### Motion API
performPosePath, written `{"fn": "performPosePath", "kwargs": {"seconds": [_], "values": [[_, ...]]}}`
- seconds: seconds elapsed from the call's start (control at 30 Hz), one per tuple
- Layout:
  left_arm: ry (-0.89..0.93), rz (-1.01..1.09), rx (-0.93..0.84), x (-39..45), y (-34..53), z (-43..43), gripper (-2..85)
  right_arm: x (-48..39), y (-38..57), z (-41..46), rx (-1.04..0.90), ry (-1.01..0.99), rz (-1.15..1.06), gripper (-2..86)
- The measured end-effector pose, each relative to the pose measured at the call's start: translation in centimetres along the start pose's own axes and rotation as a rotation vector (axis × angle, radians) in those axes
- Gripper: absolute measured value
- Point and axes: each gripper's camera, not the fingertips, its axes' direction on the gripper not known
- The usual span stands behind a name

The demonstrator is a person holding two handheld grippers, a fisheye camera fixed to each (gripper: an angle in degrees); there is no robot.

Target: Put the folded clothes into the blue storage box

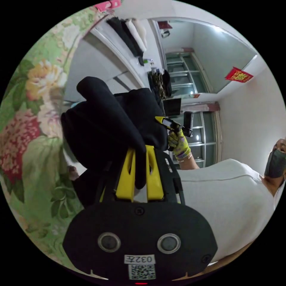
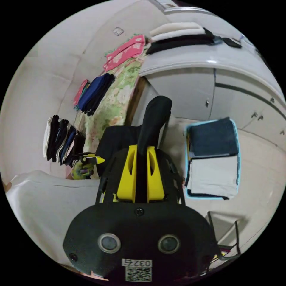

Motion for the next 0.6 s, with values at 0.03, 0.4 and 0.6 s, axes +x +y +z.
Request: {"fn": "performPosePath", "kwargs": {"seconds": [0.03,0.4,0.6], "values": [[-0.015,-0.005,-0.071,-1.1,-0.7,1.7,1.4,1.8,1.1,0.3,0.005,-0.005,0.061,5.2],[-0.042,-0.237,-0.437,-14.1,-1.0,19.0,0.8,16.3,9.1,4.8,-0.029,-0.003,0.420,5.3],[-0.112,-0.265,-0.390,-18.4,-1.1,26.5,0.8,23.7,9.3,6.3,-0.035,-0.030,0.409,5.3]]}}
